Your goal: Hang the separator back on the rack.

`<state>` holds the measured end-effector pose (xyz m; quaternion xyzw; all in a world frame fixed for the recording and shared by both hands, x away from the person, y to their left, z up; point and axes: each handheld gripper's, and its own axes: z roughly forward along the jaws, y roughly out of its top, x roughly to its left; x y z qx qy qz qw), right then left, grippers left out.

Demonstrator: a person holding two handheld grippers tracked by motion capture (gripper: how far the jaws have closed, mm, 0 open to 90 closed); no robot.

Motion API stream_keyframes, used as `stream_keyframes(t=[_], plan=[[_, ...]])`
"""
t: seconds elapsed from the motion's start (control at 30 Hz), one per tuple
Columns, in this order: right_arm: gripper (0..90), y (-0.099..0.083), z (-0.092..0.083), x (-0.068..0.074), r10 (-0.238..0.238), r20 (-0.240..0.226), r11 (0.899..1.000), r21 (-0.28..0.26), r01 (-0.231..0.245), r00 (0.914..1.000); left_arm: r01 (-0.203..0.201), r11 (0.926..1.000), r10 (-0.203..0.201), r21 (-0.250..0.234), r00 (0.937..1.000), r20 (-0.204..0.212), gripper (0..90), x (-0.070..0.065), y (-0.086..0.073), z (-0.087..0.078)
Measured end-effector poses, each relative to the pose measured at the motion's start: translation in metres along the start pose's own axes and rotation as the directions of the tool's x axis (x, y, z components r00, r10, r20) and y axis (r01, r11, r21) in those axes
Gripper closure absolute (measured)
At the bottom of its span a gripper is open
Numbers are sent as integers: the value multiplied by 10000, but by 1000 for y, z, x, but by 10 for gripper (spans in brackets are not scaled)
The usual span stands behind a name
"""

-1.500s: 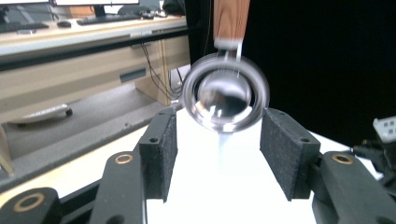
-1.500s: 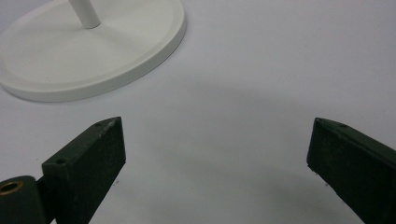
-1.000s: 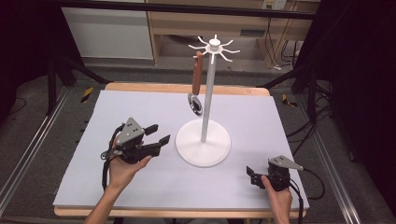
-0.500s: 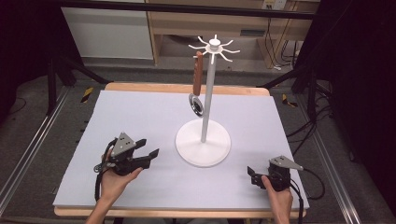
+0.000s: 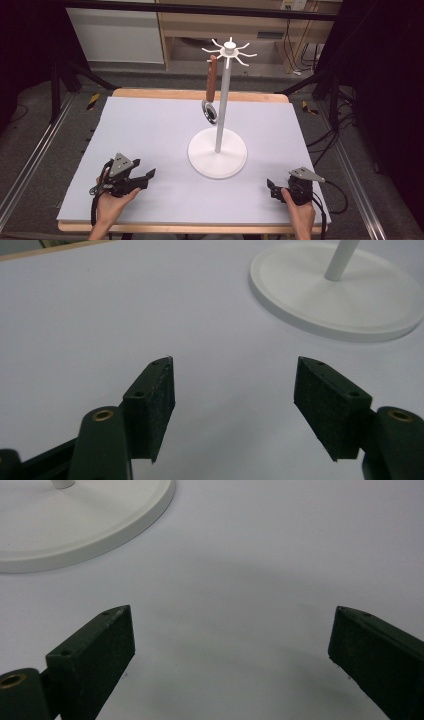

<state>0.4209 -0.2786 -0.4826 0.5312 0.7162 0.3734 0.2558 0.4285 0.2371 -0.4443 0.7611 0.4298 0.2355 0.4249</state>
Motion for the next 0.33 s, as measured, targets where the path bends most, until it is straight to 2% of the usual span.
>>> stream_keyframes(t=[0.13, 0.17, 0.33], plan=[[53, -2, -1, -1, -82, 21, 9999, 62, 82, 10000, 9, 9999, -7, 100, 9998, -185, 306, 7, -4, -3], [53, -3, -1, -1, -77, 7, 9999, 123, 77, 10000, 128, 9999, -126, 75, 9996, -260, 303, 11, -6, -4], [55, -3, -1, -1, -87, -17, 9997, 212, 87, 10000, 93, 9995, -78, 289, 9987, -509, 300, 16, -11, -4]])
